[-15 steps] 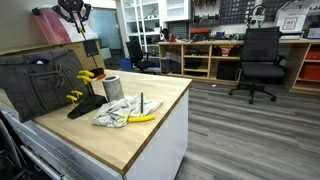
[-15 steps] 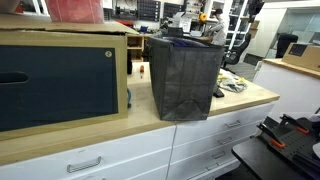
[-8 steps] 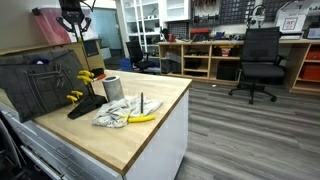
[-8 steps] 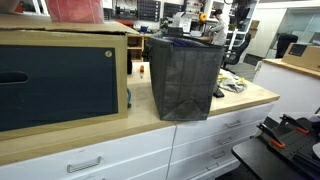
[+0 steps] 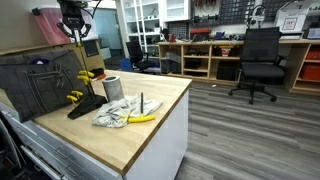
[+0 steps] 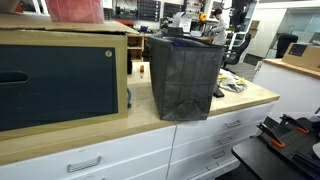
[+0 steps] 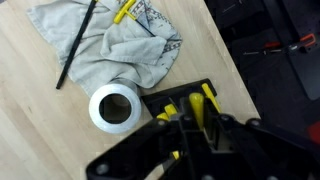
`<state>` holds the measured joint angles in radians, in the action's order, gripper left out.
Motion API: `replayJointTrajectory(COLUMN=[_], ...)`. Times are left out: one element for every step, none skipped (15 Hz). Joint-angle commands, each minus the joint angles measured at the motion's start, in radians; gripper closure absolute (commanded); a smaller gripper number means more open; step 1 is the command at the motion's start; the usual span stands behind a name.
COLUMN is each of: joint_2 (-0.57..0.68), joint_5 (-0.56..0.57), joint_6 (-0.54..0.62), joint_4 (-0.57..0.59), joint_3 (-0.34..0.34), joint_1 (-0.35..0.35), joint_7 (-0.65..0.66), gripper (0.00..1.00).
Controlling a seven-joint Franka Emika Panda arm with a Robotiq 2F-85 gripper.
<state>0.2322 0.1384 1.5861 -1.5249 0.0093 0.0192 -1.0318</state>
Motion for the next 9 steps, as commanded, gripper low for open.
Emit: replayJointTrajectory(joint_2=[0.001, 0.001, 0.001, 0.004, 0.002, -0.008, -0.015, -0.021, -0.019], joint_5=[0.002, 0.002, 0.002, 0.004, 0.006, 0.006, 0.007, 0.007, 0.008], joint_6=[-0.004, -0.004, -0.004, -0.003, 0.000, 0.007, 0.013, 0.021, 0.022], joint_4=[0.004, 0.004, 0.004, 0.009, 0.006, -0.004, -0.012, -0.018, -0.017], joint_3=[0.008, 0.008, 0.008, 0.011, 0.015, 0.019, 0.022, 0.024, 0.026], joint_1=[0.006, 0.006, 0.006, 0.000, -0.004, -0.006, -0.007, -0.007, -0.008], joint_7=[0.001, 0.001, 0.001, 0.011, 0.010, 0.009, 0.009, 0.007, 0.003], gripper=[0.85, 0.85, 0.96, 0.96, 0.96, 0.96, 0.96, 0.96, 0.96])
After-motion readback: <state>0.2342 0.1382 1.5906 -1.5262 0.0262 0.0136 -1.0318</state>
